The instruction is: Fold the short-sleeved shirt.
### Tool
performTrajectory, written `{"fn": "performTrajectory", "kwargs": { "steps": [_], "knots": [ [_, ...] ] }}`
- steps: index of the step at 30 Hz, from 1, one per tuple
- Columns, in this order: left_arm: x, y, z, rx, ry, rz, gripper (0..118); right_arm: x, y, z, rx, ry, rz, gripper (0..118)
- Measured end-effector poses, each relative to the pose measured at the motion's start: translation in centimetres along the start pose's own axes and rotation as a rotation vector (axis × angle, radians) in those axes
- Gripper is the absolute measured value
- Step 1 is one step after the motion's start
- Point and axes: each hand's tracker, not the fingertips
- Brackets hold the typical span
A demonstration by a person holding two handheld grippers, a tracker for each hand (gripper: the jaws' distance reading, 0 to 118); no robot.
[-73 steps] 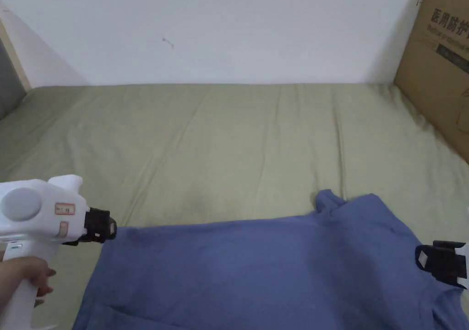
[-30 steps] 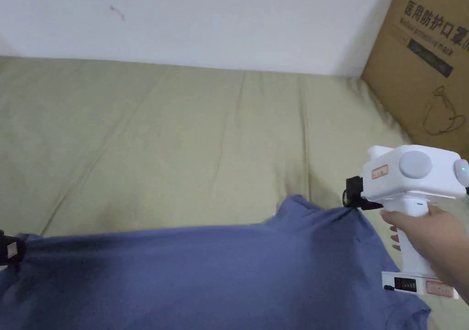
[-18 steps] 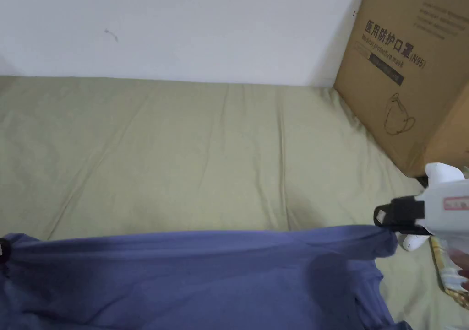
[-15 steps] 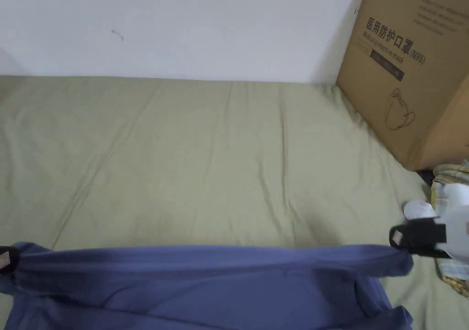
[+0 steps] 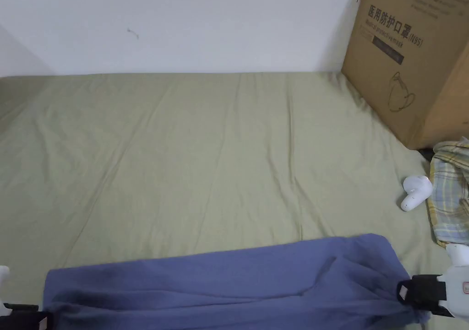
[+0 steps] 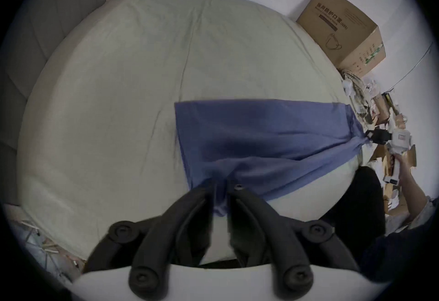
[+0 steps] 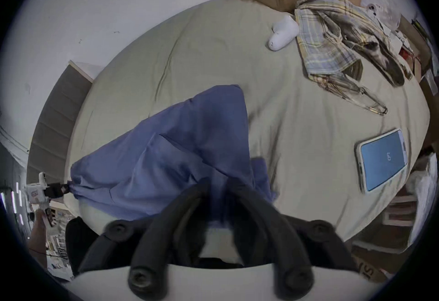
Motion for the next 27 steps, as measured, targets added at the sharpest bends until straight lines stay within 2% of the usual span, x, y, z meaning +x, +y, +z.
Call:
{"fn": "performTrajectory", "kwargs": {
  "steps": [1, 2, 4, 5, 8, 13, 15, 16, 17, 18, 19, 20, 21, 23, 27],
  "knots": [
    [0.1, -0.1, 0.2, 0.015, 0.016, -0.009, 75, -0.5, 0.1, 0.4, 0.024, -0.036, 0.035, 91],
    [0.3, -0.1, 0.4, 0.027, 0.014, -0.002, 108, -1.2, 0.4, 0.7, 0.042, -0.072, 0.081, 101],
    [0.8, 0.0, 1.0, 0.045, -0.002, 0.018, 117, -2.7, 0.8, 1.7, 0.101, -0.107, 0.135, 100],
    [1.3, 0.2, 1.5, 0.091, -0.016, 0.036, 118, -2.6, 1.3, 1.8, 0.135, -0.105, 0.153, 100],
    [3.5, 1.3, 3.0, 0.195, -0.028, 0.044, 116, -6.0, 2.0, 3.2, 0.214, -0.101, 0.197, 100],
    [9.1, 2.9, 4.0, 0.303, 0.122, -0.048, 116, -12.9, 2.0, 3.7, 0.321, -0.155, 0.304, 100],
    [10.9, 3.2, 3.8, 0.355, 0.182, -0.078, 108, -15.3, 1.9, 3.4, 0.304, -0.140, 0.303, 100],
    [11.4, 3.2, 3.5, 0.375, 0.188, -0.091, 97, -16.4, 1.7, 3.2, 0.307, -0.130, 0.299, 100],
    [12.0, 3.3, 3.4, 0.379, 0.178, -0.096, 69, -17.4, 1.5, 2.9, 0.312, -0.111, 0.299, 91],
    [12.6, 3.6, 3.1, 0.383, 0.186, -0.101, 39, -18.2, 1.4, 2.5, 0.314, -0.090, 0.311, 73],
    [13.2, 3.6, 2.6, 0.384, 0.202, -0.107, 11, -19.1, 1.3, 2.1, 0.318, -0.101, 0.317, 38],
    [13.6, 3.6, 2.1, 0.384, 0.231, -0.103, 3, -20.1, 1.3, 1.7, 0.321, -0.126, 0.335, 1],
    [13.8, 3.7, 1.9, 0.393, 0.235, -0.089, 3, -20.9, 1.2, 1.2, 0.302, -0.153, 0.364, 1],
    [13.5, 3.9, 1.7, 0.406, 0.165, -0.029, 2, -21.7, 1.3, 0.8, 0.319, -0.135, 0.356, 1],
    [12.6, 3.6, 1.3, 0.415, 0.192, -0.010, 2, -23.2, 1.5, -0.2, 0.319, -0.151, 0.349, 1]
  ]
}}
